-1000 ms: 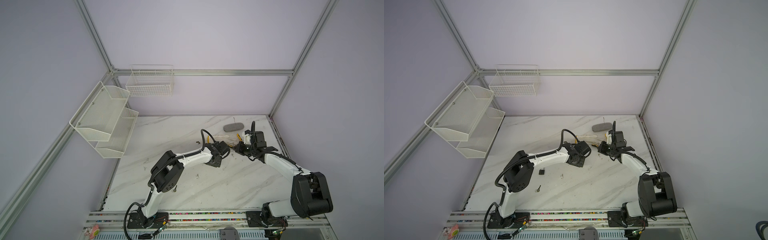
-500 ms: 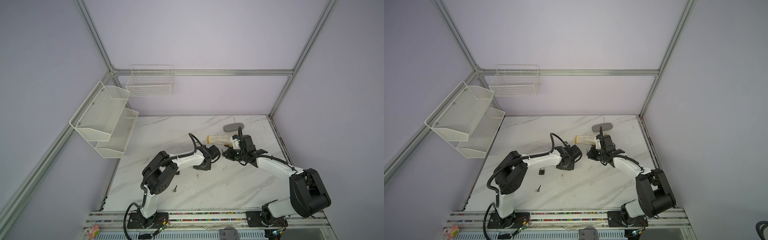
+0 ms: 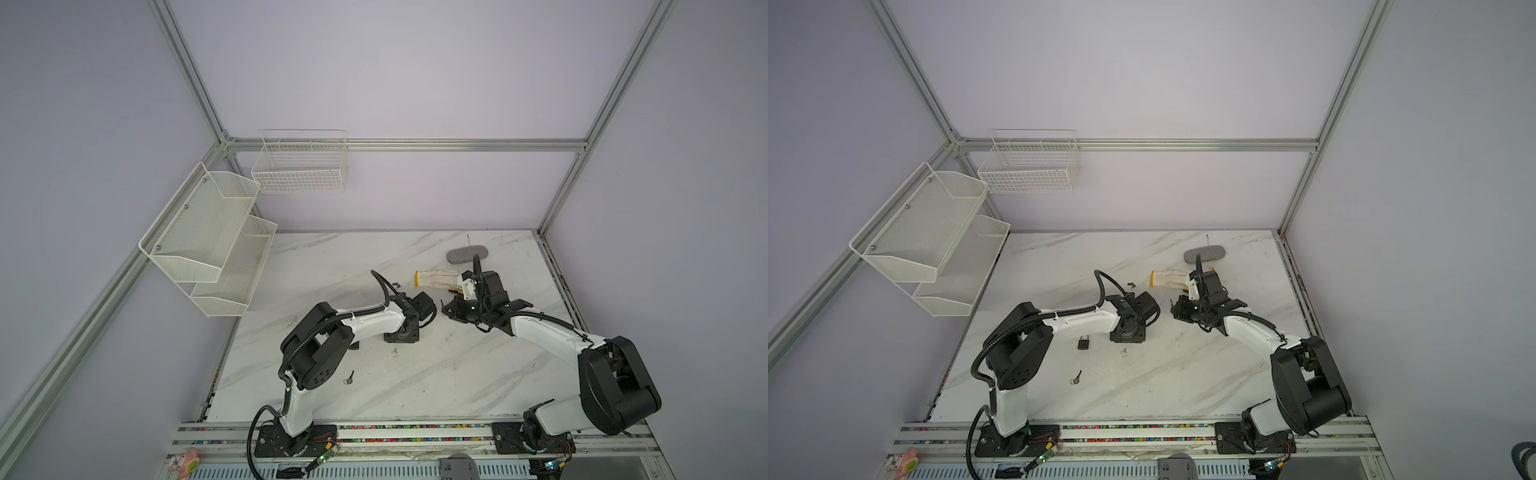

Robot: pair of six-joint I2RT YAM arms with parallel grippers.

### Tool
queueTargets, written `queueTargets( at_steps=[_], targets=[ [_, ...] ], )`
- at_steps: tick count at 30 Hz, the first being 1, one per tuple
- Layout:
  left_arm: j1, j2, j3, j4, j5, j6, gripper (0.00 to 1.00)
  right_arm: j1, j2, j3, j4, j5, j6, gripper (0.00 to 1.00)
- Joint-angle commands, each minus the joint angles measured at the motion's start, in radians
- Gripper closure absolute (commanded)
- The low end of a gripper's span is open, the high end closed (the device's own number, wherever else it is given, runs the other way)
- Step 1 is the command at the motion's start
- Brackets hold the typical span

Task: Unlock with the key
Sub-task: 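Lift the padlock with the left gripper toward the right gripper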

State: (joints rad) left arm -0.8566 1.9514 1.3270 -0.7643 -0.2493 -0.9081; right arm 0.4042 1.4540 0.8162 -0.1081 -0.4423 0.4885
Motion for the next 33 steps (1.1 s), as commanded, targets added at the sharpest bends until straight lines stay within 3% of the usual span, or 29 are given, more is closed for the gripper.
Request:
queueTargets(
  at_steps=[1, 21, 27, 33],
  targets=[
    [0.004, -0.037, -0.041, 0.007, 0.03, -0.042, 0.58, 0.006, 0.016, 0.009, -0.004, 0.009, -0.008, 1.0],
    [0.024, 0.005, -0.028, 0.042, 0.089, -0.048, 0.64, 0.007, 0.031, 0.005, -0.013, -0.012, -0.022, 1.0],
    [0.031, -0.025, -0.017, 0.025, 0.051, -0.022, 0.74, 0.01, 0.026, -0.004, -0.013, -0.042, -0.023, 1.0],
    [0.061, -0.139, -0.01, 0.036, 0.008, -0.024, 0.89, 0.031, 0.007, -0.004, -0.069, -0.042, -0.037, 1.0]
  ],
)
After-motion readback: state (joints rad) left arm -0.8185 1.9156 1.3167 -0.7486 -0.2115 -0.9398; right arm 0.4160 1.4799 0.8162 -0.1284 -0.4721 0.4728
